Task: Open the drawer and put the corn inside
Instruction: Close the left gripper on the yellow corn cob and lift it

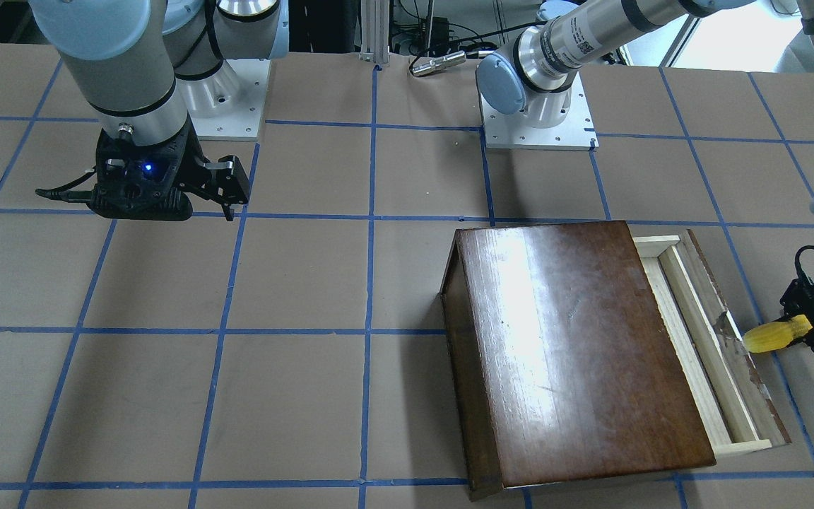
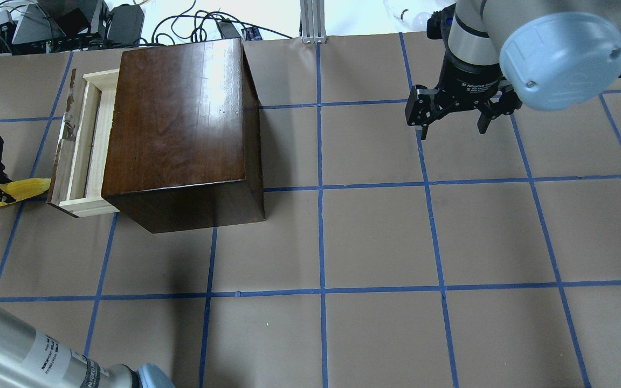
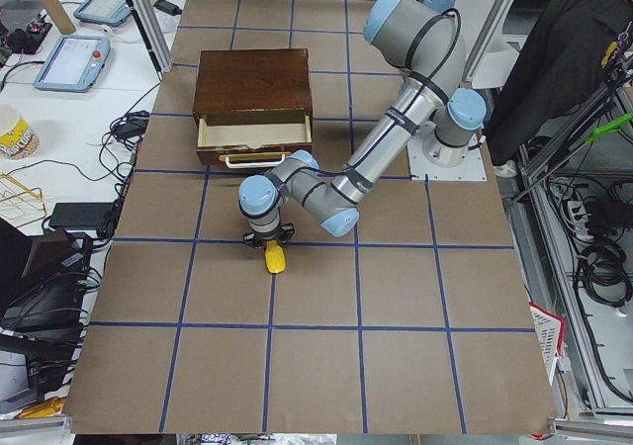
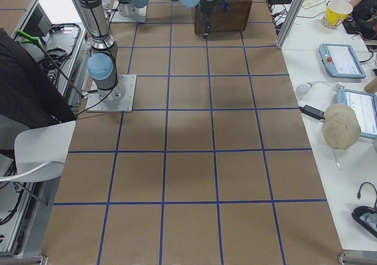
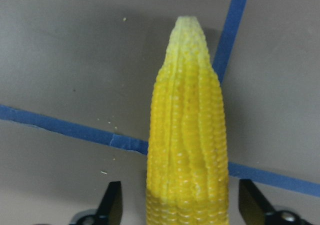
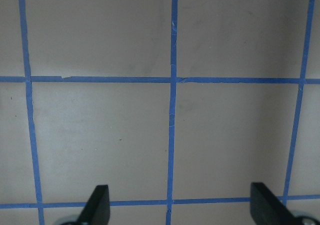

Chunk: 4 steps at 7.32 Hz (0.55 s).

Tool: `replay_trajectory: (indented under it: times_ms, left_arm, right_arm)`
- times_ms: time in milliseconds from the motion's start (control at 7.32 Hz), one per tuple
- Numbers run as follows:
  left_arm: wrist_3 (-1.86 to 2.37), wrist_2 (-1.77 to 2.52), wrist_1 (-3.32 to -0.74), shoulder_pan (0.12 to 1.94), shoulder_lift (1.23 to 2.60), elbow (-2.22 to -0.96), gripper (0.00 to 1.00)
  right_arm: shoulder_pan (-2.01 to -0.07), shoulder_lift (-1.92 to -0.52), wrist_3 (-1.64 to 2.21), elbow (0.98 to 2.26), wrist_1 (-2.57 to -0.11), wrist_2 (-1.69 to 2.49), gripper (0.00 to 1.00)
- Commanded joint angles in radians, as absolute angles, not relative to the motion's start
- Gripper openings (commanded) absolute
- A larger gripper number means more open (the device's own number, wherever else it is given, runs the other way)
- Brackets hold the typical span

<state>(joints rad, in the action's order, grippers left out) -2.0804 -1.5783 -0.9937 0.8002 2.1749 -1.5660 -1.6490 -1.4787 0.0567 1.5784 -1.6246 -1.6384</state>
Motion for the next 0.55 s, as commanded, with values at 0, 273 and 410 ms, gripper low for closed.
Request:
replay_trajectory:
  times_ms: [0, 273, 410]
  left_arm:
    - [-2.077, -1.574, -0.992, 0.801, 2.166, -1.565, 0.00]
    - [-1.958, -1.572, -0.996, 0.813, 2.129, -1.554, 0.00]
    - [-1.910, -1.575, -1.000, 0.818, 2.093, -1.548, 0.00]
  right_arm:
    - [-1.649, -1.479, 0.057, 1.578, -1.624, -1.638, 1.00]
    - [-1.649, -1.479, 0.057, 1.578, -1.624, -1.638, 1.00]
    - [-1.649, -1.479, 0.057, 1.578, -1.626, -1.638, 1.00]
